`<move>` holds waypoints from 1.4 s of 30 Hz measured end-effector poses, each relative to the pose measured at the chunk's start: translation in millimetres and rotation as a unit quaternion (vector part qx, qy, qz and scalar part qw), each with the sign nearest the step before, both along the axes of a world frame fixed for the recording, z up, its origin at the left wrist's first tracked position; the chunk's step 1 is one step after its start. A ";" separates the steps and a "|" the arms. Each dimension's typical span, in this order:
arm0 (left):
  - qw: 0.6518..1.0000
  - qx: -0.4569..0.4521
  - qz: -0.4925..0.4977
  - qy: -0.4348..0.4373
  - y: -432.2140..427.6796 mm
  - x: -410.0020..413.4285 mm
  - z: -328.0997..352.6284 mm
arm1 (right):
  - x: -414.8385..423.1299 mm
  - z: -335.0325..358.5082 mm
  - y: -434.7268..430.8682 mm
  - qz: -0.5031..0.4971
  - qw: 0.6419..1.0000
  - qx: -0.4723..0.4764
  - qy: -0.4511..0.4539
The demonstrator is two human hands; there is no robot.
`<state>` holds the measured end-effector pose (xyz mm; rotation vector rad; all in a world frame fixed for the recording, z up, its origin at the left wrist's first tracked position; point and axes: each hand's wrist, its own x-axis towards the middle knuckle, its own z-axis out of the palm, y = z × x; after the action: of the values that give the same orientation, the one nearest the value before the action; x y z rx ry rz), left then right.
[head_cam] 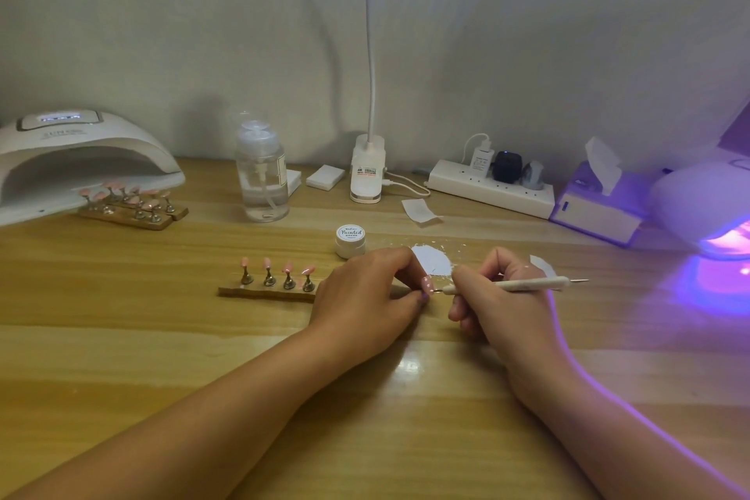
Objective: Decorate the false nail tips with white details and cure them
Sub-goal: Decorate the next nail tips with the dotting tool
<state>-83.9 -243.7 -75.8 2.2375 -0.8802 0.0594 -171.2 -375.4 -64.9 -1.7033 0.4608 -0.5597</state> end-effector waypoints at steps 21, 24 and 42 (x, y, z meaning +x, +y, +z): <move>1.000 -0.006 -0.002 -0.001 -0.2 0.0 -0.2 | 0.8 -0.7 -1.7 -0.020 0.997 0.055 -0.050; 1.000 -0.010 -0.004 0.001 -0.2 0.2 -0.2 | 0.5 0.3 -1.5 -0.013 0.995 0.063 -0.071; 1.000 -0.019 -0.008 -0.004 -0.2 1.4 -0.2 | 3.0 -4.2 -4.4 -0.001 0.999 0.036 -0.025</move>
<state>-82.5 -243.8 -76.0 2.1963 -0.8933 0.0778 -168.3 -379.9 -69.1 -1.6160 0.4408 -0.5789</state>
